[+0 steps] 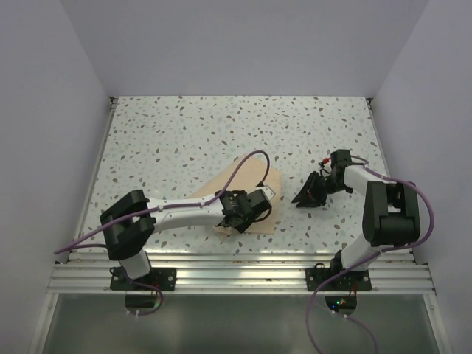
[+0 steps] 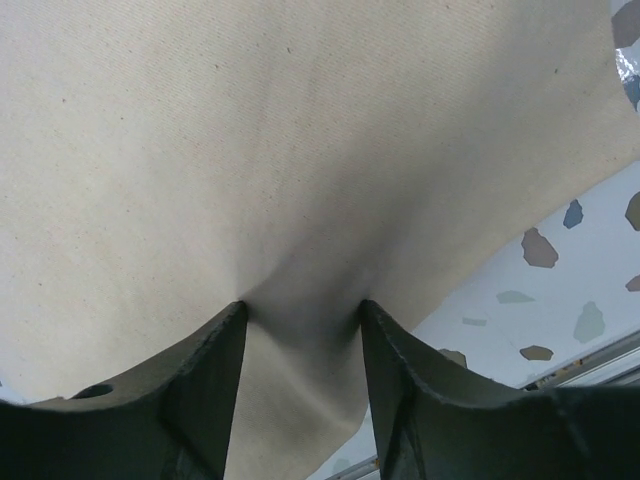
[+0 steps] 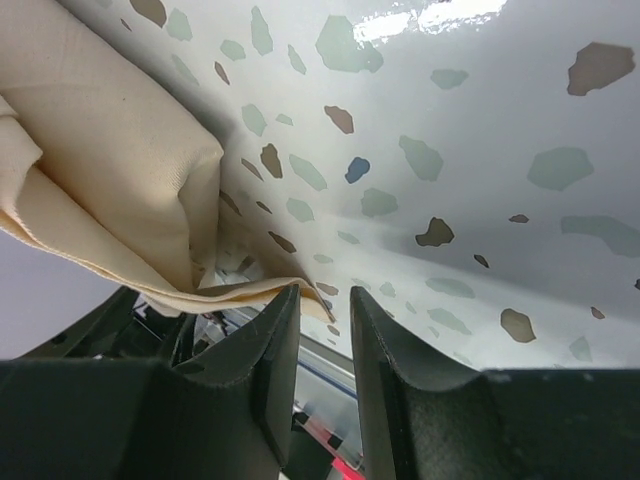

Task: Prepare the surgical pack

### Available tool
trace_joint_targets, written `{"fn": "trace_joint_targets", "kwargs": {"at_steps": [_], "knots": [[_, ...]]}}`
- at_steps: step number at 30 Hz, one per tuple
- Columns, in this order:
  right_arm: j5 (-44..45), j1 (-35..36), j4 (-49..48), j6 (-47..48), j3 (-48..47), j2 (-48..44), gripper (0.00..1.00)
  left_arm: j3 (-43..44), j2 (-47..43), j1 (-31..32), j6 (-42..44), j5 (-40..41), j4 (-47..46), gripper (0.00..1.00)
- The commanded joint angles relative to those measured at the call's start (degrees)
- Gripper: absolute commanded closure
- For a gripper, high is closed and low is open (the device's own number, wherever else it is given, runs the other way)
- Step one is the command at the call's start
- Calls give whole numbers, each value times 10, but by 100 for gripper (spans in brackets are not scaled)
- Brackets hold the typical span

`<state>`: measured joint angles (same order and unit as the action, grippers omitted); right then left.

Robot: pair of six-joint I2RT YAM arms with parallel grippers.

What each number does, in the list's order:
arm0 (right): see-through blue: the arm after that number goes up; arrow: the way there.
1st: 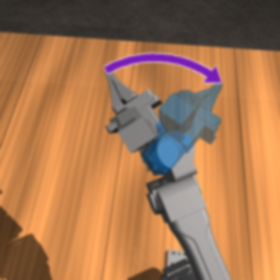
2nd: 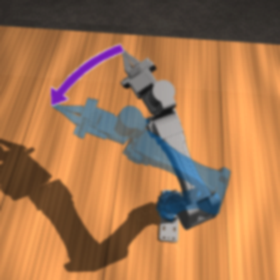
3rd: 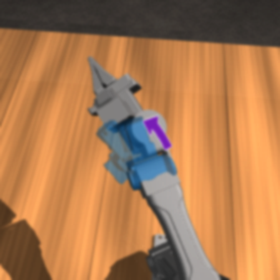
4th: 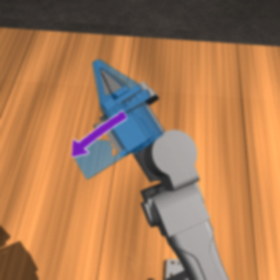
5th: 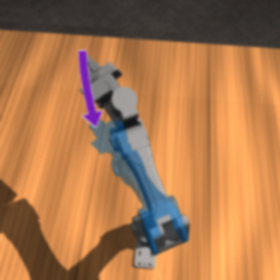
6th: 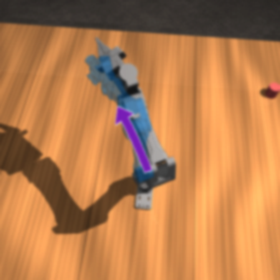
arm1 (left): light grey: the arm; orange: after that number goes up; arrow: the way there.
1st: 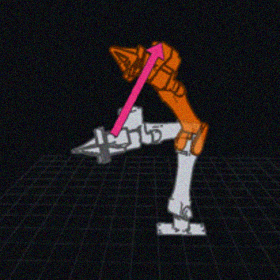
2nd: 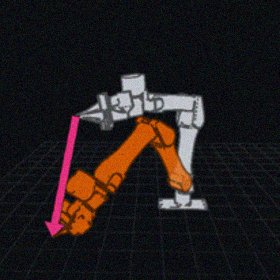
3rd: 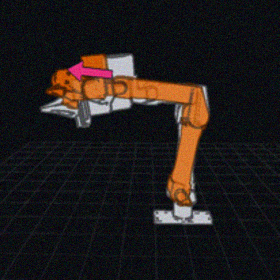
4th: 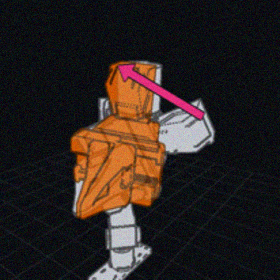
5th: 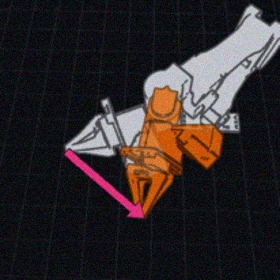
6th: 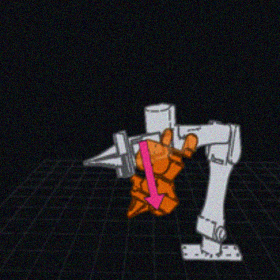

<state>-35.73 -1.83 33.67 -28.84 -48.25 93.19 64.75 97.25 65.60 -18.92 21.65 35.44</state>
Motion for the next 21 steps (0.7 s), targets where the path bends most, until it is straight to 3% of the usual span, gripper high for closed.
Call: {"fn": "trace_joint_targets", "kwargs": {"at_steps": [1,6,12,21], "knots": [[-15,2,0,1,3,-28,70,7,16,-7,5,12,-10,52],[-16,1,2,2,3,-30,69,11,29,-16,1,7,-5,66],[-28,8,2,-17,5,-53,73,50,32,-27,10,9,24,100],[-43,96,-48,-140,-18,-120,92,118,18,-48,36,-57,53,100]]}}
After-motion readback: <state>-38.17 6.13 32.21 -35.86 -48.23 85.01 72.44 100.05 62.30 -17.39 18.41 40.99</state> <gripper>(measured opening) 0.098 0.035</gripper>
